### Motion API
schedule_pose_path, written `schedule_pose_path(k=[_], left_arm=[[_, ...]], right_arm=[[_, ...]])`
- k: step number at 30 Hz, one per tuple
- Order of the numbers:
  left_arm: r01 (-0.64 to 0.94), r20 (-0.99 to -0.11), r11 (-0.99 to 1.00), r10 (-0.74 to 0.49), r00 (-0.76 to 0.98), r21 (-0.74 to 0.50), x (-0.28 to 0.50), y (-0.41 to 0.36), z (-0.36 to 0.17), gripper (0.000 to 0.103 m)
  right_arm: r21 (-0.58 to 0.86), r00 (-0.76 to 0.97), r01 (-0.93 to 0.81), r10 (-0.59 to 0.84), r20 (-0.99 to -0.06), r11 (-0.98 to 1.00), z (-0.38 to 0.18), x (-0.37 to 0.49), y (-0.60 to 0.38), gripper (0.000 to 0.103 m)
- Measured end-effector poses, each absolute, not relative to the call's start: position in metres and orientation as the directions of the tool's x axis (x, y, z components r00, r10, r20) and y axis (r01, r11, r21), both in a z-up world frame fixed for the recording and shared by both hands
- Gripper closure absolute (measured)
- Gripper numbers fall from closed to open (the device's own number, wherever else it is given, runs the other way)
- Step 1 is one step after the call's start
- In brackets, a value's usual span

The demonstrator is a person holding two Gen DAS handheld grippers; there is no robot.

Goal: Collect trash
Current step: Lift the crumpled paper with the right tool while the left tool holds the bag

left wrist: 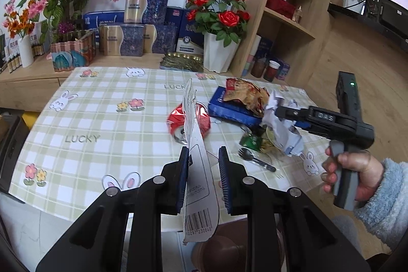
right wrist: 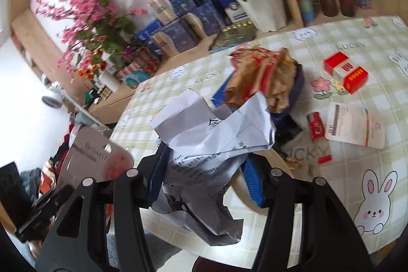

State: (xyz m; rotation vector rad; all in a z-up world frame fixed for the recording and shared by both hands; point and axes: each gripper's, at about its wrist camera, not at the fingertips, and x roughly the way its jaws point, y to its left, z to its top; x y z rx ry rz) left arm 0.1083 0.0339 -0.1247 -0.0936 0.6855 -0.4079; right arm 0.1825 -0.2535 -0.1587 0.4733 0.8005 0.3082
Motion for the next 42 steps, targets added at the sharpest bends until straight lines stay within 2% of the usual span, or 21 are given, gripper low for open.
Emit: schedule_pose_path(k=[2, 7, 13, 16, 20, 25, 28, 29, 32, 36, 39, 42], left_arm=[[0.347, -0.589, 0.914, -0.402, 0.701, -0.210, 0.103, 0.029, -0.124, 0.080], [0.362, -0.583, 0.913, -0.399, 0.708, -0.186, 0.096, 0.025, -0.123, 0.080], [0.342, -0.581, 0.917, -0.397, 0.710, -0.207, 0.100, 0.036, -0.124, 0.080], [0.335, -0.578, 0.917, -0.397, 0.712, -0.217, 0.101, 0.041, -0.125, 0.080], [0.327, -0.584, 0.915, -0.403, 0.704, -0.237, 0.104, 0.045, -0.130, 0.080], [0.325, -0.591, 0.913, -0.407, 0.697, -0.245, 0.105, 0.044, -0.136, 0.080], [0.321, -0.590, 0.913, -0.408, 0.697, -0.252, 0.105, 0.046, -0.136, 0.080], [0.319, -0.590, 0.913, -0.409, 0.696, -0.256, 0.106, 0.047, -0.137, 0.080], [0.313, -0.589, 0.912, -0.409, 0.697, -0.264, 0.106, 0.049, -0.137, 0.080], [0.306, -0.588, 0.913, -0.407, 0.699, -0.269, 0.106, 0.050, -0.137, 0.080], [0.300, -0.584, 0.913, -0.407, 0.703, -0.275, 0.106, 0.052, -0.137, 0.080], [0.297, -0.583, 0.914, -0.406, 0.704, -0.278, 0.106, 0.051, -0.137, 0.080]], right_arm=[[0.498, 0.653, -0.083, 0.424, -0.627, 0.863, -0.164, 0.188, -0.251, 0.047], [0.286, 0.564, -0.220, 0.360, -0.743, 0.933, -0.184, 0.196, -0.195, 0.047], [0.134, 0.494, -0.306, 0.278, -0.824, 0.942, -0.209, 0.205, -0.153, 0.043], [0.056, 0.497, -0.330, 0.224, -0.838, 0.942, -0.211, 0.206, -0.145, 0.035], [-0.033, 0.514, -0.385, 0.184, -0.838, 0.922, -0.207, 0.206, -0.137, 0.035], [-0.157, 0.551, -0.460, 0.143, -0.822, 0.874, -0.201, 0.202, -0.123, 0.044], [-0.205, 0.605, -0.476, 0.149, -0.782, 0.856, -0.189, 0.196, -0.118, 0.054], [-0.188, 0.612, -0.475, 0.170, -0.772, 0.860, -0.184, 0.195, -0.118, 0.061], [-0.044, 0.620, -0.449, 0.276, -0.734, 0.892, -0.168, 0.199, -0.130, 0.067], [0.136, 0.607, -0.405, 0.377, -0.700, 0.904, -0.153, 0.209, -0.148, 0.082], [0.214, 0.605, -0.385, 0.420, -0.676, 0.898, -0.146, 0.213, -0.157, 0.090], [0.242, 0.603, -0.371, 0.431, -0.671, 0.896, -0.144, 0.212, -0.161, 0.090]])
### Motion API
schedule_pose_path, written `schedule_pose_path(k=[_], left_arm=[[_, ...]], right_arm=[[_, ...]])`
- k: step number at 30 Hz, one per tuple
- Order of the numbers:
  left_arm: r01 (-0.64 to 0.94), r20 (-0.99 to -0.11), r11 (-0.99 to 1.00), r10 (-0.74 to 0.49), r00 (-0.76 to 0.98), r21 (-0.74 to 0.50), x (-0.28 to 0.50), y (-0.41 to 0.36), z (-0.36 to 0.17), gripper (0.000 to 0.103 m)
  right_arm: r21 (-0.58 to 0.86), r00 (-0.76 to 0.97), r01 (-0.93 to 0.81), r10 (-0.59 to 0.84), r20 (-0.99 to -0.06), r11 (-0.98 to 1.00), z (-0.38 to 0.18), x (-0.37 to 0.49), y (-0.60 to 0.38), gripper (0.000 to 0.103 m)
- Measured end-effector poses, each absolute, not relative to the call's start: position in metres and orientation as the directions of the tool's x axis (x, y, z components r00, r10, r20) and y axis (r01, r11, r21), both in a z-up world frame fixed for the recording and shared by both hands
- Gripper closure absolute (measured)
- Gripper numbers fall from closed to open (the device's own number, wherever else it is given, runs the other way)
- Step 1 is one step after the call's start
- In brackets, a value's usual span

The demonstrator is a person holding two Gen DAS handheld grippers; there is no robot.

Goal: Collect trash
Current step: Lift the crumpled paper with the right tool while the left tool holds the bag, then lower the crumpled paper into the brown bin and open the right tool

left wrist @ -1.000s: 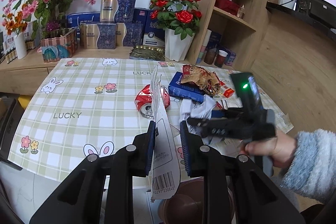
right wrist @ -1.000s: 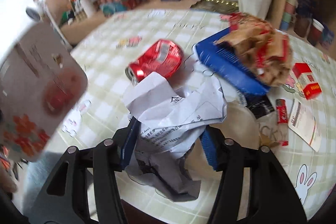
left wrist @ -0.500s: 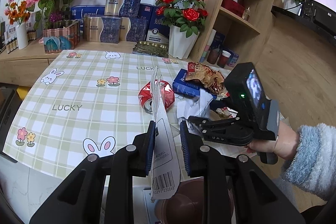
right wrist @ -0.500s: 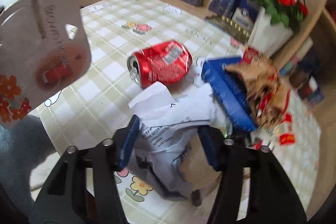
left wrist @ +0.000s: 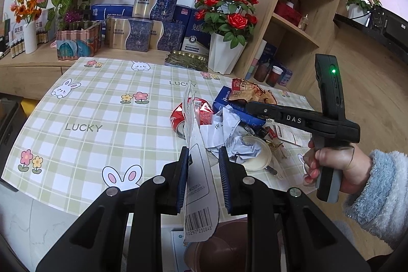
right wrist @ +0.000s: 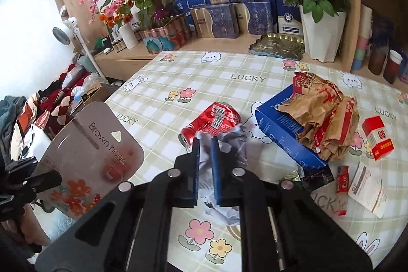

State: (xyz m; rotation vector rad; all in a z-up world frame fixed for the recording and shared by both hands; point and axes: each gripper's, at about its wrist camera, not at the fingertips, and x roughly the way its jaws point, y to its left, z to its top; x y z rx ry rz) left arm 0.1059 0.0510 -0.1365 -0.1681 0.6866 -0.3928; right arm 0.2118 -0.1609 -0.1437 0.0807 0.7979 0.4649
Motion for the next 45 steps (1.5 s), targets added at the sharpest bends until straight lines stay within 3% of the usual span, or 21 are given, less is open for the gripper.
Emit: schedule_pose_path(k=[2, 4, 6, 8, 11, 13, 14, 16, 17, 25, 31, 39, 45], left_arm=[[0.296, -0.582, 0.913, -0.407, 0.704, -0.281, 0.106, 0.051, -0.137, 0.080], [0.293, -0.582, 0.913, -0.406, 0.705, -0.282, 0.106, 0.052, -0.137, 0.080], [0.288, -0.583, 0.915, -0.402, 0.706, -0.282, 0.106, 0.053, -0.138, 0.080], [0.281, -0.583, 0.916, -0.398, 0.708, -0.285, 0.106, 0.056, -0.139, 0.080], [0.268, -0.587, 0.919, -0.390, 0.709, -0.288, 0.108, 0.060, -0.141, 0.080], [0.260, -0.589, 0.922, -0.383, 0.711, -0.286, 0.109, 0.063, -0.142, 0.080], [0.257, -0.590, 0.923, -0.382, 0.712, -0.288, 0.109, 0.064, -0.142, 0.080], [0.251, -0.590, 0.923, -0.381, 0.712, -0.293, 0.109, 0.066, -0.142, 0.080], [0.251, -0.589, 0.922, -0.382, 0.712, -0.295, 0.109, 0.067, -0.142, 0.080], [0.271, -0.596, 0.917, -0.397, 0.698, -0.293, 0.108, 0.058, -0.138, 0.080], [0.310, -0.590, 0.905, -0.424, 0.687, -0.290, 0.097, 0.045, -0.125, 0.080], [0.389, -0.609, 0.876, -0.479, 0.632, -0.285, 0.057, 0.014, -0.124, 0.080], [0.446, -0.615, 0.845, -0.524, 0.589, -0.293, 0.031, -0.003, -0.131, 0.080]], right_arm=[[0.227, 0.580, -0.382, 0.424, -0.695, 0.896, -0.148, 0.213, -0.156, 0.089], [0.157, 0.575, -0.391, 0.374, -0.728, 0.907, -0.155, 0.210, -0.146, 0.072], [0.132, 0.569, -0.408, 0.364, -0.737, 0.904, -0.162, 0.207, -0.137, 0.026], [0.094, 0.590, -0.409, 0.342, -0.732, 0.908, -0.167, 0.204, -0.130, 0.019], [0.075, 0.552, -0.435, 0.331, -0.765, 0.897, -0.181, 0.210, -0.116, 0.021], [0.029, 0.542, -0.436, 0.289, -0.789, 0.899, -0.191, 0.216, -0.109, 0.029], [0.004, 0.535, -0.435, 0.262, -0.804, 0.900, -0.196, 0.220, -0.105, 0.036], [-0.034, 0.510, -0.433, 0.214, -0.833, 0.901, -0.206, 0.227, -0.103, 0.064], [-0.034, 0.494, -0.441, 0.211, -0.843, 0.897, -0.209, 0.228, -0.102, 0.067], [0.100, 0.567, -0.483, 0.399, -0.721, 0.870, -0.153, 0.189, -0.125, 0.068], [0.172, 0.617, -0.458, 0.451, -0.645, 0.872, -0.116, 0.143, -0.163, 0.068], [0.319, 0.592, -0.385, 0.497, -0.635, 0.866, -0.137, 0.061, -0.220, 0.068], [0.355, 0.465, -0.348, 0.489, -0.738, 0.867, -0.177, 0.015, -0.240, 0.068]])
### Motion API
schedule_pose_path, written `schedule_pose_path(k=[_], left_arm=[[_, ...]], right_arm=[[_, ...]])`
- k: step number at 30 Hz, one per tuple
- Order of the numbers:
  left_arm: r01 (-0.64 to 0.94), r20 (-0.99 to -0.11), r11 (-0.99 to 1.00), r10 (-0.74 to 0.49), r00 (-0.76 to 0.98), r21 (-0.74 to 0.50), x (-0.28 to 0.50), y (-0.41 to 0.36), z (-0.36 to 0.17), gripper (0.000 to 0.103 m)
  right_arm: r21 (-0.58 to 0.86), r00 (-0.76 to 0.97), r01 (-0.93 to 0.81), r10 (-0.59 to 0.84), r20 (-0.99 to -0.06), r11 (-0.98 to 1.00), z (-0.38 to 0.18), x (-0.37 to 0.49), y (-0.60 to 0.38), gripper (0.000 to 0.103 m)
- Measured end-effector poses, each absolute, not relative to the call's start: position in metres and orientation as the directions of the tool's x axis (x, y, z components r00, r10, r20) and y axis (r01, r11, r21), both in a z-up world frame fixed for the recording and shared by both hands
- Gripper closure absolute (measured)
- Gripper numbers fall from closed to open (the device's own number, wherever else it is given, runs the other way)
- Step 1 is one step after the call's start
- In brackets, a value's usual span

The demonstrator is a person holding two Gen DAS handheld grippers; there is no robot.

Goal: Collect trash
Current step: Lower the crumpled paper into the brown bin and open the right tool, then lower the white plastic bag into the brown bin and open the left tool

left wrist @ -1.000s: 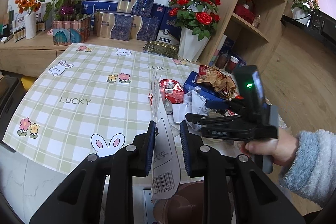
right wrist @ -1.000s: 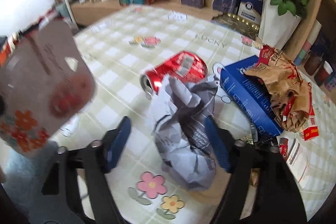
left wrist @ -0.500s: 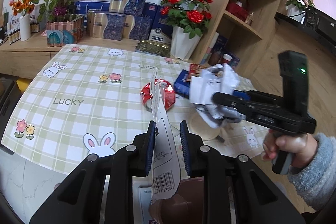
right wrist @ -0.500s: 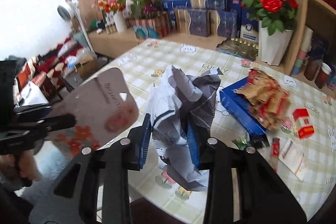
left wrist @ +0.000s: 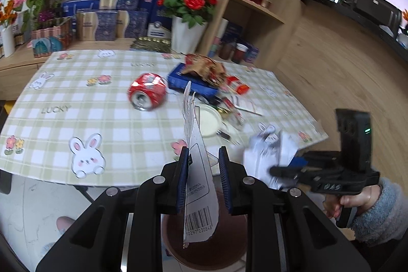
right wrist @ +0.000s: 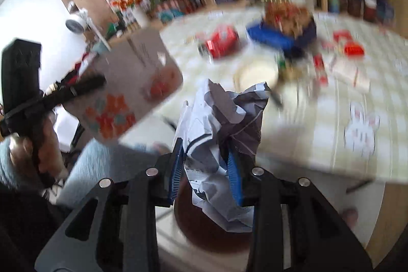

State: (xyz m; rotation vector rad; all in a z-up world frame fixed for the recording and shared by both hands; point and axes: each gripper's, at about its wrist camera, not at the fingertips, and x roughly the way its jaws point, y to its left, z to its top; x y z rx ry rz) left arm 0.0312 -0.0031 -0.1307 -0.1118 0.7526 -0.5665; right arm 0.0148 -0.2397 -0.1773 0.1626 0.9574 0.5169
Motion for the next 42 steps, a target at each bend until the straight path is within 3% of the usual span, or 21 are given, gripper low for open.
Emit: schedule_pose_path(k=[8, 14, 16, 18, 21, 31, 42], left_arm=[[0.465, -0.660, 0.834, -0.532, 0.530, -0.298, 0.022, -0.016, -0.151, 0.080], [0.491, -0.671, 0.821, -0.542, 0.506, -0.292, 0.021, -0.025, -0.161, 0.080], [0.495, -0.672, 0.818, -0.544, 0.502, -0.293, 0.020, -0.026, -0.163, 0.080], [0.496, -0.673, 0.816, -0.547, 0.498, -0.297, 0.020, -0.025, -0.166, 0.080], [0.502, -0.679, 0.810, -0.554, 0.482, -0.304, 0.019, -0.025, -0.170, 0.080], [0.576, -0.717, 0.766, -0.569, 0.404, -0.284, 0.015, -0.044, -0.183, 0.080], [0.624, -0.783, 0.732, -0.546, 0.297, -0.274, 0.021, -0.066, -0.201, 0.079]], right_arm=[[0.350, 0.297, -0.253, 0.416, -0.859, 0.902, -0.237, 0.007, -0.238, 0.067], [0.331, 0.272, -0.232, 0.388, -0.881, 0.915, -0.253, 0.005, -0.234, 0.061], [0.328, 0.299, -0.230, 0.388, -0.872, 0.916, -0.250, 0.005, -0.234, 0.048], [0.298, 0.347, -0.231, 0.365, -0.864, 0.926, -0.242, 0.004, -0.235, 0.027], [0.256, 0.464, -0.228, 0.336, -0.820, 0.939, -0.221, 0.001, -0.237, 0.009], [0.208, 0.717, -0.060, 0.187, -0.672, 0.976, -0.164, 0.001, -0.274, 0.006], [0.278, 0.821, -0.029, 0.182, -0.541, 0.960, -0.125, 0.004, -0.312, 0.006]])
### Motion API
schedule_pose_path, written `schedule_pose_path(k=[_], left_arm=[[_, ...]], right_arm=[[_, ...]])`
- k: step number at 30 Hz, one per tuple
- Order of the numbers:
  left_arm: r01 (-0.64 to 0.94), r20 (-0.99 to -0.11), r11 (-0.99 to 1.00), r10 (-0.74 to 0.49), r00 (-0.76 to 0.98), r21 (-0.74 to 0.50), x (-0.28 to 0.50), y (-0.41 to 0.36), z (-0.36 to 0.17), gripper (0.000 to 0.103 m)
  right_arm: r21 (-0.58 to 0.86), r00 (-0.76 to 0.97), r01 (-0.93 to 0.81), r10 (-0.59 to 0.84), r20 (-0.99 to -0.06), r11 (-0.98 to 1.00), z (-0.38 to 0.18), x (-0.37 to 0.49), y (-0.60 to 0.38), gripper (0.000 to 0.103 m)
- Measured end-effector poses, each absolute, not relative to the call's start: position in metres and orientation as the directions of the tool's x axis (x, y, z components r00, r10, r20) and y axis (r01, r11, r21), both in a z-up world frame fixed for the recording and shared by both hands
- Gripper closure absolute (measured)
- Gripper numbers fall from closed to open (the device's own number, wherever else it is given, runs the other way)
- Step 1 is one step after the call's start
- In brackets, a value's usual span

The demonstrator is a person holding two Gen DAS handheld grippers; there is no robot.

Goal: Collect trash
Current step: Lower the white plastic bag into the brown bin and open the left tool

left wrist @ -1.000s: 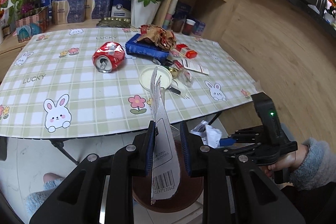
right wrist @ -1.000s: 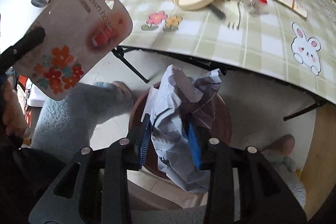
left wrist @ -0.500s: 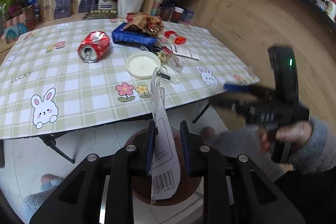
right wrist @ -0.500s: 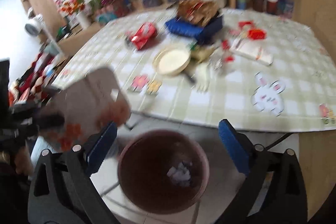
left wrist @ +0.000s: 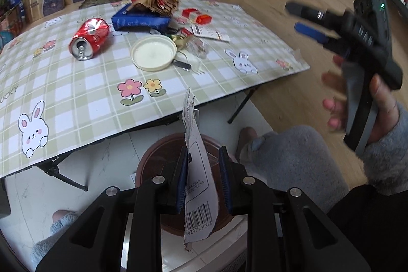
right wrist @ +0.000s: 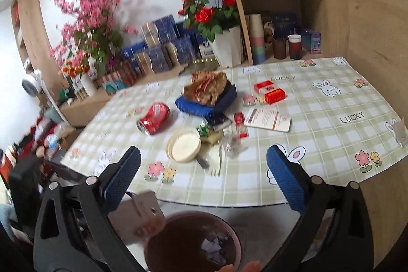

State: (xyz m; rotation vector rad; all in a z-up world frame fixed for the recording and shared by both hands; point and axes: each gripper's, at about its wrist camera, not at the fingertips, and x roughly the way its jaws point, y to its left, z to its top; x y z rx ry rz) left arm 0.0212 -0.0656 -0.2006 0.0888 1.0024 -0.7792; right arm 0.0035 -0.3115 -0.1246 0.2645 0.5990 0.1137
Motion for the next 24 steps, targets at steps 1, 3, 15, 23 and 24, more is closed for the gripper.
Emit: schedule_pose_path(k=[1, 3, 15, 23, 24], left_arm=[[0.625, -0.788, 0.733, -0.540, 0.296, -0.267, 0.022, -0.067, -0.202, 0.079], [0.622, -0.795, 0.735, -0.535, 0.287, -0.270, 0.024, -0.070, -0.204, 0.079], [0.482, -0.729, 0.850, -0.466, 0.501, -0.213, 0.039, -0.041, -0.190, 0.016], [0.319, -0.669, 0.928, -0.361, 0.650, -0.191, 0.062, 0.003, -0.173, 0.011], [0.314, -0.678, 0.928, -0.364, 0.639, -0.201, 0.066, 0.006, -0.172, 0.011]], right_arm=[[0.276, 0.823, -0.025, 0.176, -0.540, 0.961, -0.123, 0.003, -0.312, 0.005], [0.266, 0.822, -0.020, 0.168, -0.545, 0.964, -0.123, 0.003, -0.315, 0.006], [0.282, 0.814, 0.032, 0.138, -0.564, 0.959, -0.134, -0.001, -0.325, 0.005], [0.328, 0.794, 0.084, 0.135, -0.592, 0.941, -0.148, 0.003, -0.338, 0.005], [0.316, 0.792, 0.097, 0.119, -0.599, 0.944, -0.149, 0.004, -0.338, 0.005]])
